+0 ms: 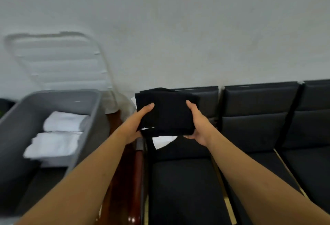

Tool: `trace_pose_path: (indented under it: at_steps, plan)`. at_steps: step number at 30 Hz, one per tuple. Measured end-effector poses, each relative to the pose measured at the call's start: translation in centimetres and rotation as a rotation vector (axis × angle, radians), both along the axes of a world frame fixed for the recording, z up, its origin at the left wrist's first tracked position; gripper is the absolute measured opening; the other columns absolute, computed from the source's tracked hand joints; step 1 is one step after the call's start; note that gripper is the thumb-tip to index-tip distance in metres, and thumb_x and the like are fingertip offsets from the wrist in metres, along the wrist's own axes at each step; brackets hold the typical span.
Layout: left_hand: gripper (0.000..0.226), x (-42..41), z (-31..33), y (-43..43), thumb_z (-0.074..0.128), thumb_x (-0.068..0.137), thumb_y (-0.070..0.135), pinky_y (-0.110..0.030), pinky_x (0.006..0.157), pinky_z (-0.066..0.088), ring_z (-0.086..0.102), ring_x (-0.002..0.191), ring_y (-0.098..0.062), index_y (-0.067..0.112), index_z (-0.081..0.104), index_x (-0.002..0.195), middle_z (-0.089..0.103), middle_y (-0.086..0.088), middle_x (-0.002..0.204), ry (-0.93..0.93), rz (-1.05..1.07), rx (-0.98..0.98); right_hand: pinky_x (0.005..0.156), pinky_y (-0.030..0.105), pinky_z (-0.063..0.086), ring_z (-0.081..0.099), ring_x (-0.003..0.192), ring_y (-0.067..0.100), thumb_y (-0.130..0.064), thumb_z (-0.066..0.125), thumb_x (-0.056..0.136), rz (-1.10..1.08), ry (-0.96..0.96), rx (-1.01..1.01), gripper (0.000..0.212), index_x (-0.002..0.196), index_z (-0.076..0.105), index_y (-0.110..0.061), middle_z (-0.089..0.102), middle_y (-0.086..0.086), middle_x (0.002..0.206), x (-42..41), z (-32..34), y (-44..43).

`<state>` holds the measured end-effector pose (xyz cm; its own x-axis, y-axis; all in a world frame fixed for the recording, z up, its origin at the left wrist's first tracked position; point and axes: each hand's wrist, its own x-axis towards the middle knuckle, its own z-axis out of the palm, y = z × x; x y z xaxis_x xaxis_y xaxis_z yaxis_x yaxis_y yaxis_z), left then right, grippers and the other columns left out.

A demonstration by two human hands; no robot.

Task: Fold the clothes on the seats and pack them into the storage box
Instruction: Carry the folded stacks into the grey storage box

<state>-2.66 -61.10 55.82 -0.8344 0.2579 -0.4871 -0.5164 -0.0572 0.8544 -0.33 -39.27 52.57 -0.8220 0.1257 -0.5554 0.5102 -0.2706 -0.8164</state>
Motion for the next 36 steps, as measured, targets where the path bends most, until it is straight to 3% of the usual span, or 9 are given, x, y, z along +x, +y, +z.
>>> trace_pose_path:
  at_steps: [4,8,13,16,22,29,31,34,36]
  plan:
    - [0.049,1.5,2.6,-7.3,0.072,0.082,0.049,-0.047,0.089,0.057,0.067,0.111,-0.024,0.028,0.062,0.125,0.074,0.0,0.115,0.055,0.142,-0.012,0.091,0.05,0.055,0.063,0.112,0.026,-0.075,0.064,0.074,0.15,0.053,-0.016,0.075,0.135,0.052,-0.032,0.065,0.0,0.127,-1.9,2.4,-7.0]
    - [0.043,5.0,4.1,-13.7,0.072,0.081,0.049,-0.041,0.077,0.057,0.067,0.108,-0.024,0.026,0.062,0.116,0.075,-0.002,0.11,0.041,0.334,-0.05,0.091,0.05,0.055,0.064,0.112,0.028,-0.074,0.065,0.073,0.304,0.062,-0.057,0.076,0.134,0.052,-0.03,0.066,0.002,0.125,-1.9,3.6,-14.4]
    - [0.069,8.5,5.6,-21.1,0.077,0.069,0.055,-0.041,0.074,0.059,0.068,0.109,-0.027,0.024,0.06,0.128,0.073,-0.005,0.116,0.044,0.441,-0.058,0.096,0.051,0.053,0.062,0.113,0.028,-0.074,0.065,0.075,0.423,0.055,-0.078,0.072,0.131,0.055,-0.029,0.065,0.003,0.125,-0.6,5.8,-22.4]
    - [0.053,9.6,6.6,-25.4,0.07,0.08,0.054,-0.047,0.092,0.053,0.069,0.106,-0.027,0.022,0.064,0.123,0.075,-0.005,0.112,0.049,0.432,-0.041,0.093,0.049,0.054,0.063,0.111,0.029,-0.075,0.067,0.072,0.472,0.041,-0.086,0.073,0.128,0.057,-0.029,0.067,0.004,0.123,0.1,7.1,-26.6]
    - [0.043,9.0,6.7,-33.6,0.065,0.085,0.052,-0.052,0.1,0.048,0.069,0.102,-0.026,0.024,0.067,0.119,0.076,-0.004,0.108,0.031,0.419,-0.044,0.091,0.046,0.054,0.063,0.109,0.029,-0.075,0.067,0.073,0.486,0.011,-0.1,0.07,0.125,0.059,-0.027,0.067,0.005,0.121,0.1,7.5,-34.8]
    - [0.041,5.1,4.3,-43.8,0.068,0.084,0.046,-0.047,0.08,0.051,0.066,0.101,-0.029,0.021,0.064,0.117,0.076,-0.007,0.102,-0.059,0.375,-0.046,0.086,0.046,0.055,0.065,0.107,0.029,-0.073,0.063,0.079,0.396,-0.079,-0.073,0.064,0.125,0.059,-0.028,0.07,0.004,0.118,-1.0,5.1,-44.4]
    - [0.049,4.2,2.8,-45.8,0.074,0.078,0.049,-0.045,0.079,0.051,0.067,0.101,-0.029,0.023,0.065,0.119,0.076,-0.006,0.102,-0.085,0.333,-0.039,0.093,0.049,0.052,0.065,0.108,0.029,-0.075,0.064,0.076,0.372,-0.127,-0.059,0.067,0.125,0.06,-0.029,0.071,0.004,0.117,-1.2,3.7,-46.2]
    - [0.088,3.5,-0.3,-47.7,0.09,0.048,0.059,-0.049,0.095,0.051,0.068,0.108,-0.032,0.02,0.067,0.123,0.075,-0.008,0.112,-0.174,0.26,-0.037,0.09,0.047,0.053,0.066,0.107,0.029,-0.075,0.064,0.075,0.343,-0.199,-0.025,0.067,0.124,0.061,-0.03,0.071,0.005,0.116,-1.0,1.5,-47.5]
    - [0.079,3.1,-2.3,-48.5,0.084,0.058,0.059,-0.049,0.097,0.05,0.068,0.109,-0.032,0.019,0.067,0.124,0.074,-0.009,0.115,-0.225,0.194,-0.044,0.086,0.045,0.056,0.068,0.106,0.029,-0.071,0.067,0.076,0.317,-0.244,-0.037,0.066,0.125,0.061,-0.028,0.072,0.006,0.116,-1.0,-0.2,-47.8]
